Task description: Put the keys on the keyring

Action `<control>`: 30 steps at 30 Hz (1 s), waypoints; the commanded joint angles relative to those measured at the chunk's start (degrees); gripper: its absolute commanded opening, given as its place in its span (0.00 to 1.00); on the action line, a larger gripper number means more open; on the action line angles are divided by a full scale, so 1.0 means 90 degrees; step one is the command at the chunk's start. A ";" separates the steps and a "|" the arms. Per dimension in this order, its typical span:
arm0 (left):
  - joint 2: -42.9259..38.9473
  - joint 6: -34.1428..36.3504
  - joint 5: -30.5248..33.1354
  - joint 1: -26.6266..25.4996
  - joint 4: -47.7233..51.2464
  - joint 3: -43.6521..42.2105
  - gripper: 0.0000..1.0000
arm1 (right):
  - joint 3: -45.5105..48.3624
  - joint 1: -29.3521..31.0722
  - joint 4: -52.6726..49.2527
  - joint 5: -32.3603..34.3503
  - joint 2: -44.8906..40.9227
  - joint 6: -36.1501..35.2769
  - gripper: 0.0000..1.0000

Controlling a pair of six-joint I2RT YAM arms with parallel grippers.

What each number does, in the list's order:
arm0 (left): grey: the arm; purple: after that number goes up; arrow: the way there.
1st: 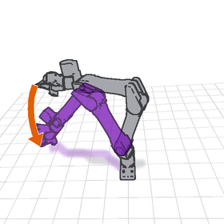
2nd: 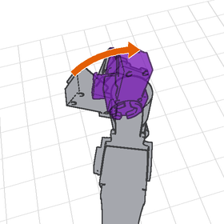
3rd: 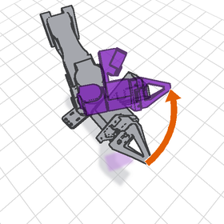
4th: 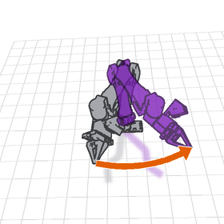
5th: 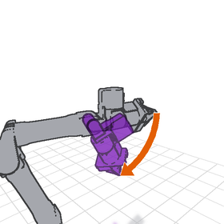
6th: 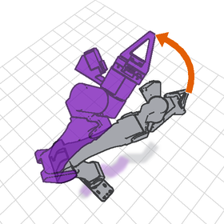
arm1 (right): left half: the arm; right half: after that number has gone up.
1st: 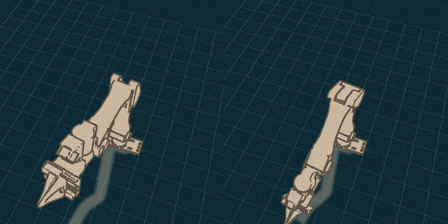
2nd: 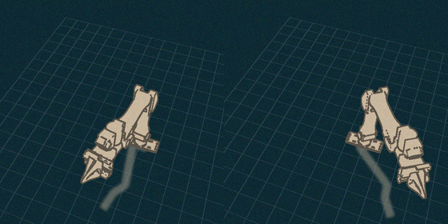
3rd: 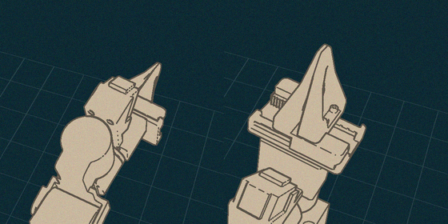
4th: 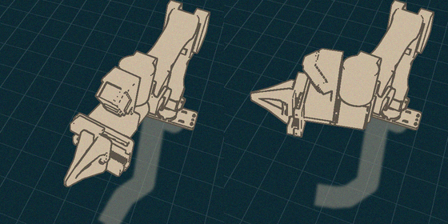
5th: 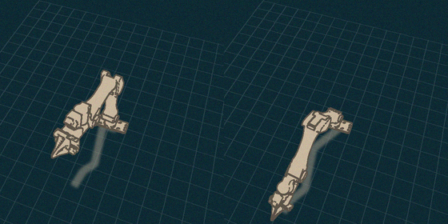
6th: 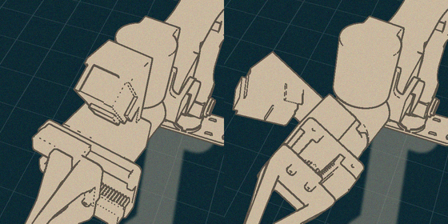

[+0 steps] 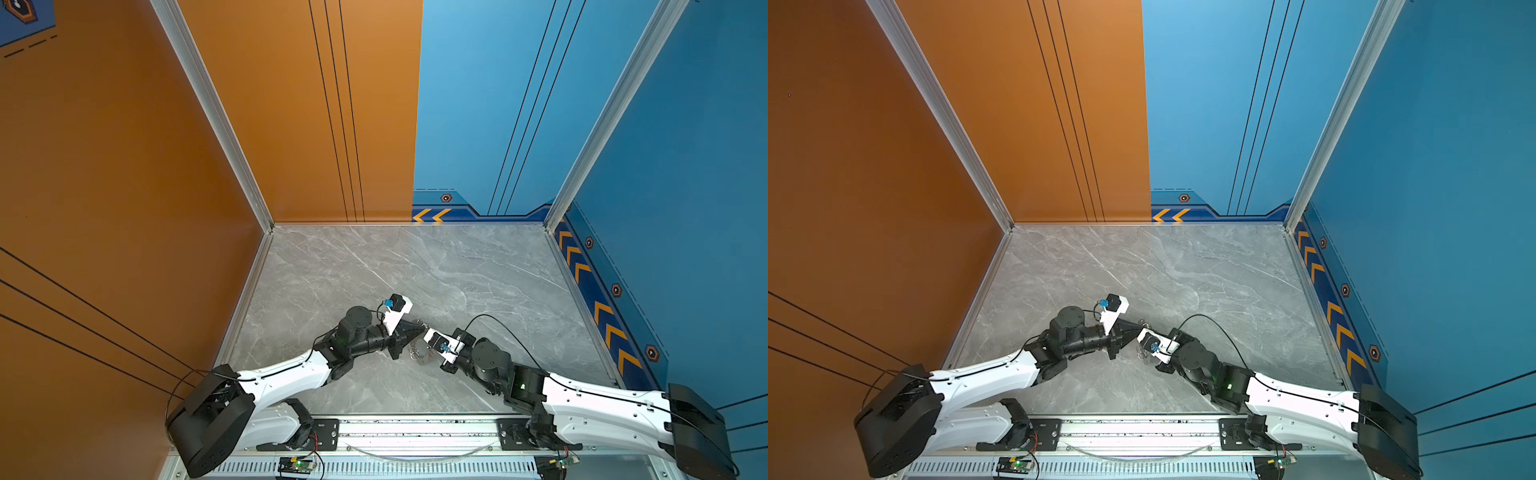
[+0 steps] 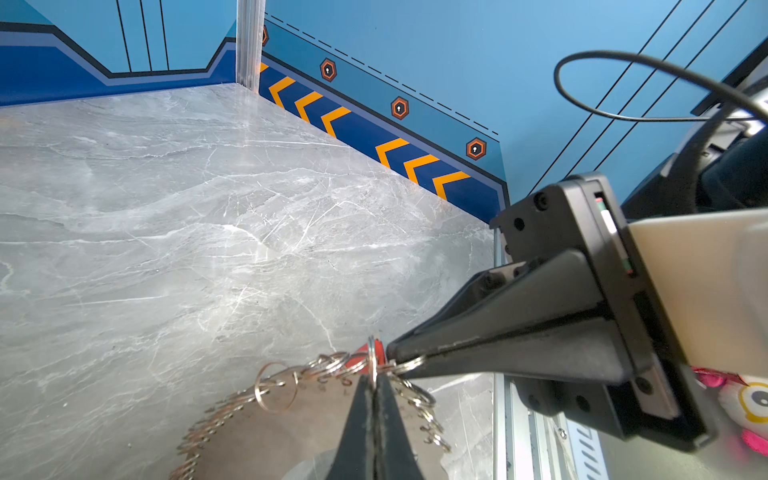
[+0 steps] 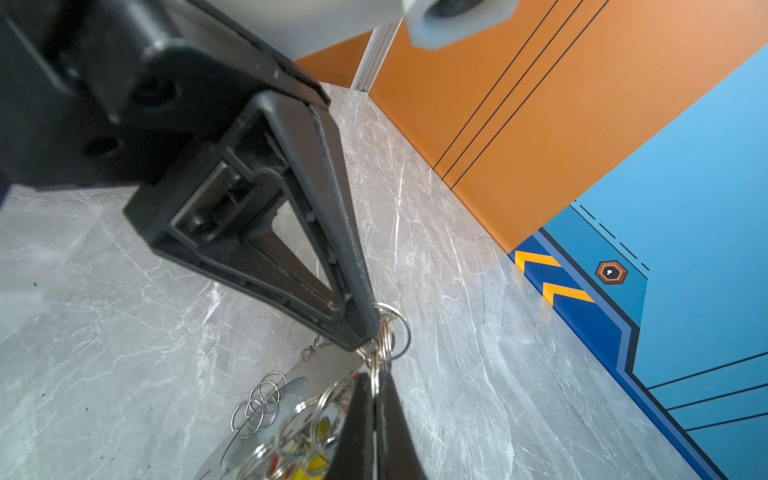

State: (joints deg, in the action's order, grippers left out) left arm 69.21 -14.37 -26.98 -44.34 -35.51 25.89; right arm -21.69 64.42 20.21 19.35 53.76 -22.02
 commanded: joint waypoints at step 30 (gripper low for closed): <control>-0.0278 0.0593 0.0148 -0.0373 -0.0941 -0.0145 0.00 | -0.0080 -0.0064 -0.0576 -0.0374 -0.0839 0.0191 0.00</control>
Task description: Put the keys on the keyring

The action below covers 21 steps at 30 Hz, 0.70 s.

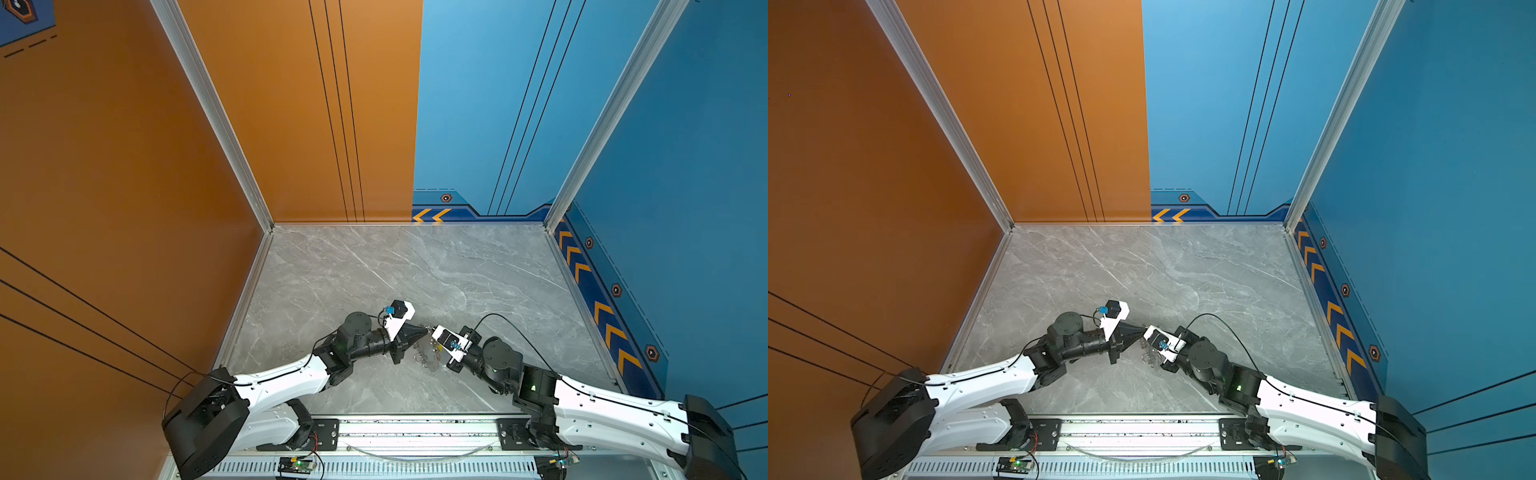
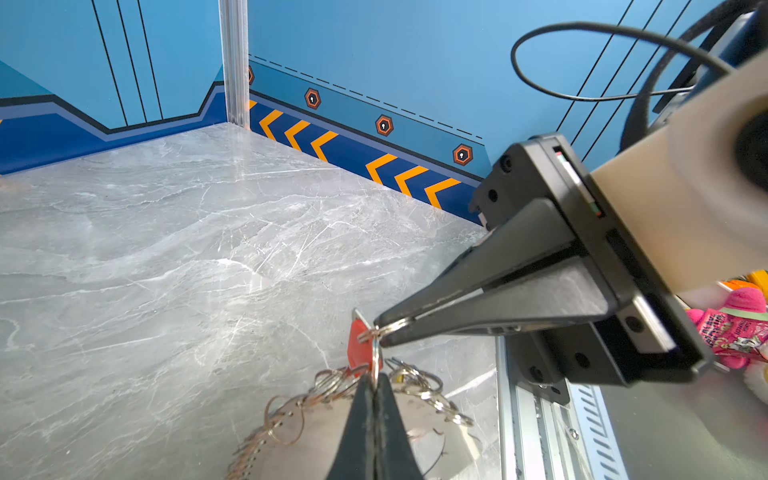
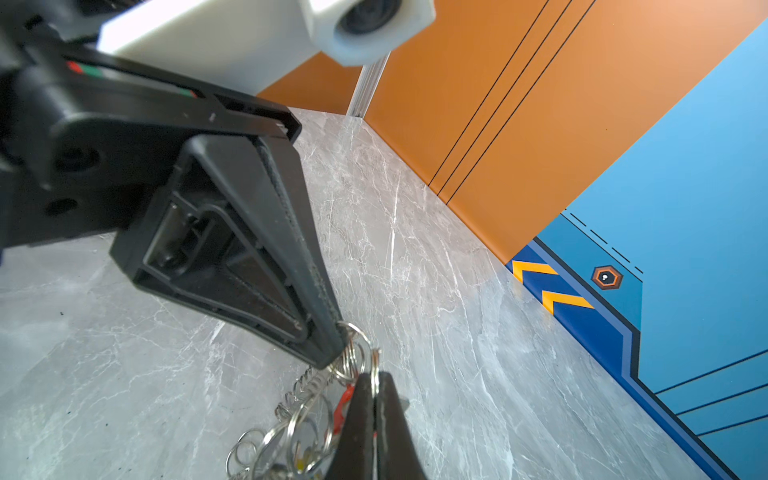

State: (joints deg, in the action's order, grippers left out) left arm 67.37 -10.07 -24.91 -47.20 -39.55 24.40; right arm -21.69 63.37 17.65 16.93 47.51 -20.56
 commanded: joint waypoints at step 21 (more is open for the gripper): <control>0.0496 0.1171 0.0028 -0.0227 -0.3781 -0.1208 0.00 | 0.0030 0.0209 -0.0781 -0.0672 -0.0617 -0.0196 0.00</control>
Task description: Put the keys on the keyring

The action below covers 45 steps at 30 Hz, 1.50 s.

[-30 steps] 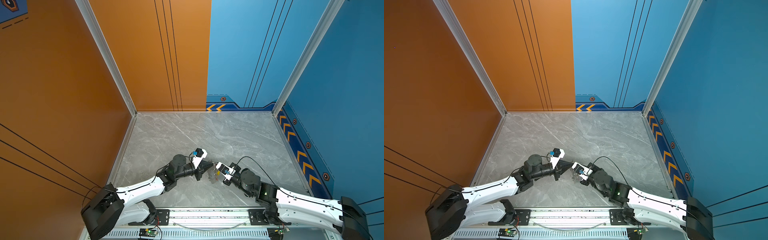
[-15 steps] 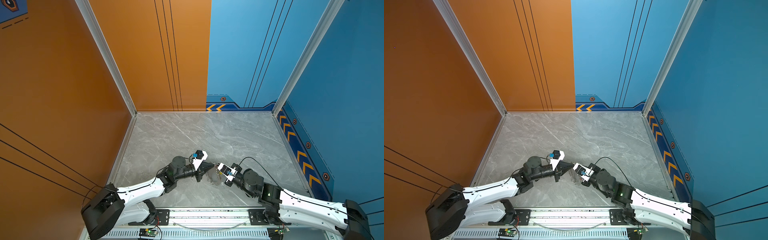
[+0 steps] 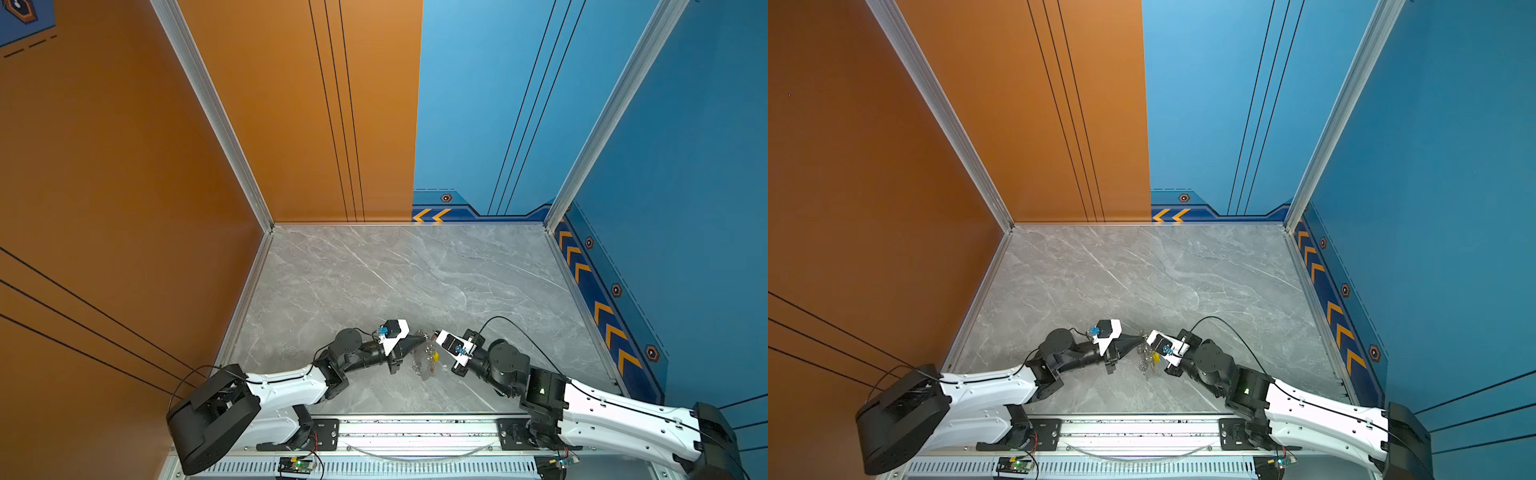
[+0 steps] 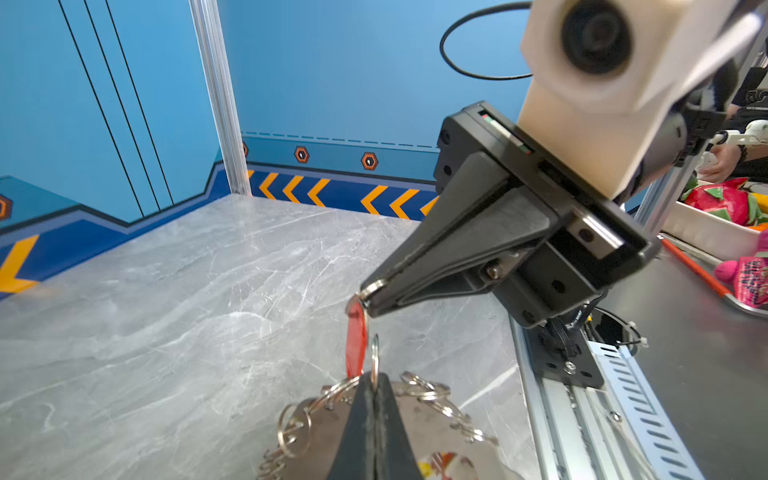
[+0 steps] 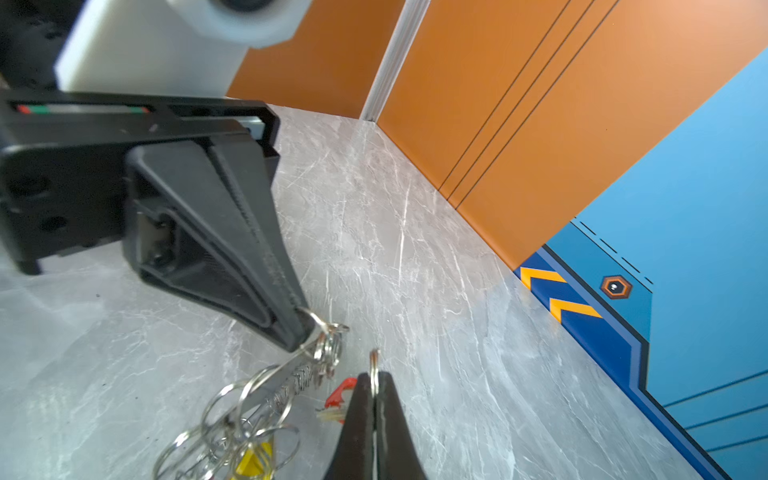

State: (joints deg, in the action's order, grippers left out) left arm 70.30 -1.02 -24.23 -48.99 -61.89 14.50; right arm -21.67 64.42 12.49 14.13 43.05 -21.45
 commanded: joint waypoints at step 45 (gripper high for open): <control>0.1344 -0.1352 0.0191 -0.0156 -0.1928 0.0389 0.00 | -0.0045 0.0371 0.0079 0.0900 -0.0033 -0.0725 0.00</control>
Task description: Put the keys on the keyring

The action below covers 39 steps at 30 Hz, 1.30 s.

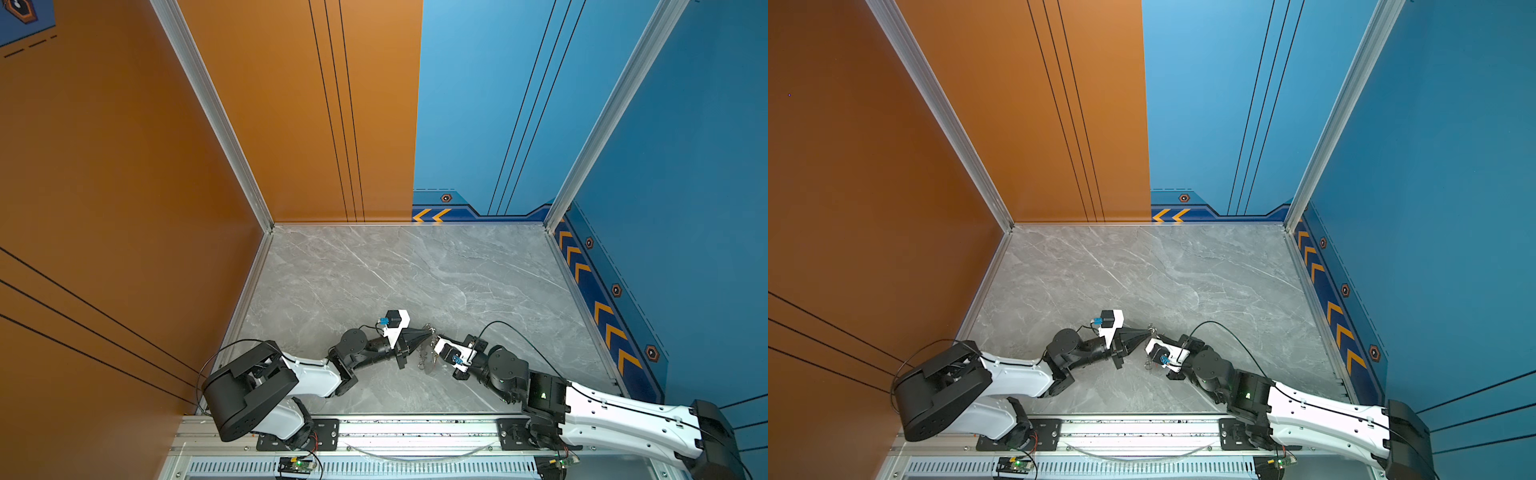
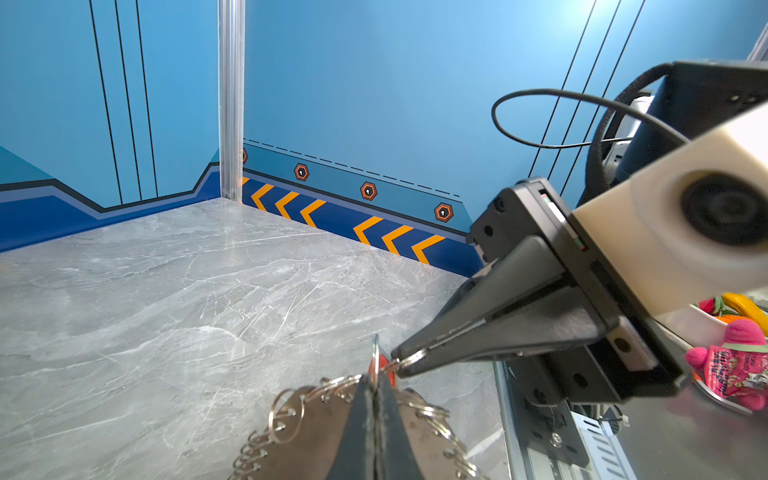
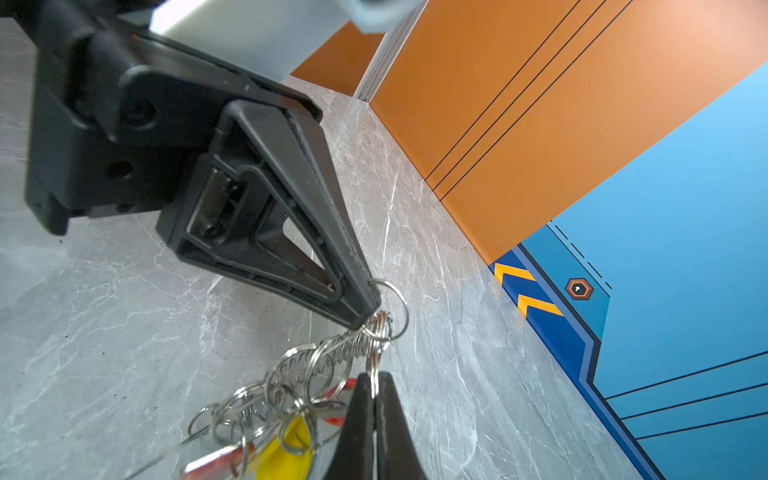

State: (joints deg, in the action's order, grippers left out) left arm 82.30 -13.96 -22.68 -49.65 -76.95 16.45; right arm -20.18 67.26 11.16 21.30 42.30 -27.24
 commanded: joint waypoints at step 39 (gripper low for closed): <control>-0.0165 0.0242 -0.0034 -0.0143 0.0156 0.0271 0.00 | -0.0219 -0.0043 0.0189 0.0296 0.0355 0.0188 0.00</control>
State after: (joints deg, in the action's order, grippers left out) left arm 82.61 -12.91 -22.48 -50.06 -72.42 17.45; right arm -21.34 67.29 12.60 23.22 45.23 -27.16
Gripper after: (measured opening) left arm 0.044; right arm 0.047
